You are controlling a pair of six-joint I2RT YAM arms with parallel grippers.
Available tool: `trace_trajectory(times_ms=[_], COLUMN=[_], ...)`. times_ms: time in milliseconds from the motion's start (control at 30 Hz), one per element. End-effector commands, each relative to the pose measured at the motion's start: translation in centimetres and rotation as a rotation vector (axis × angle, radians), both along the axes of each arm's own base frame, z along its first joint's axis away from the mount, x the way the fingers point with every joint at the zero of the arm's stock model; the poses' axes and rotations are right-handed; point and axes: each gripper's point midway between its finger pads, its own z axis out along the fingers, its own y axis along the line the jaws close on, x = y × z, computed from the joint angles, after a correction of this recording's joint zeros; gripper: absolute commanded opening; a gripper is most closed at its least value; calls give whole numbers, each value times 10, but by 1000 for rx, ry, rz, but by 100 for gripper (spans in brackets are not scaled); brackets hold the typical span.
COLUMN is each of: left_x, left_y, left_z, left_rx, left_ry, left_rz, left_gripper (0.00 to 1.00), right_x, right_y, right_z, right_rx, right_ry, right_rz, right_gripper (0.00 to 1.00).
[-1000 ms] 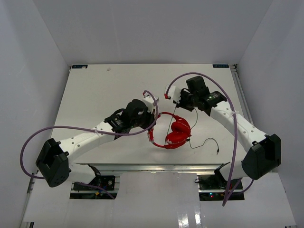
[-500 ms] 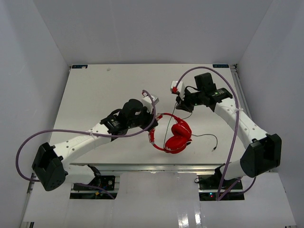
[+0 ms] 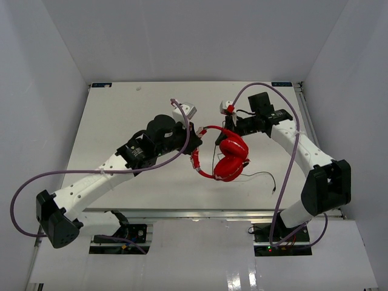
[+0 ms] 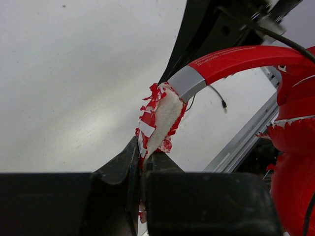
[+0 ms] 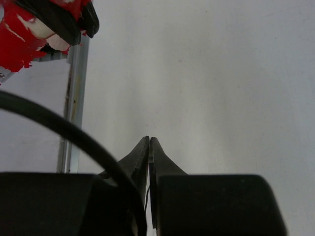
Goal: Wrap the headphones
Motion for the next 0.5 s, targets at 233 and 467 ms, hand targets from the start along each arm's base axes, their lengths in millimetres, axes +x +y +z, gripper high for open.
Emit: trace_trajectory(times_ms=[233,467], left_x=[18,40], left_y=[-27,-15], left_z=[113,150], left_rx=[-203,-220], left_ry=[-94,-155], left_rz=[16,149], left_gripper=[0,0], right_x=[-8,-26], right_y=[30,41], right_z=[28,2], right_rx=[271,249], right_ry=[281,384], right_rz=[217,255], right_gripper=[14,40])
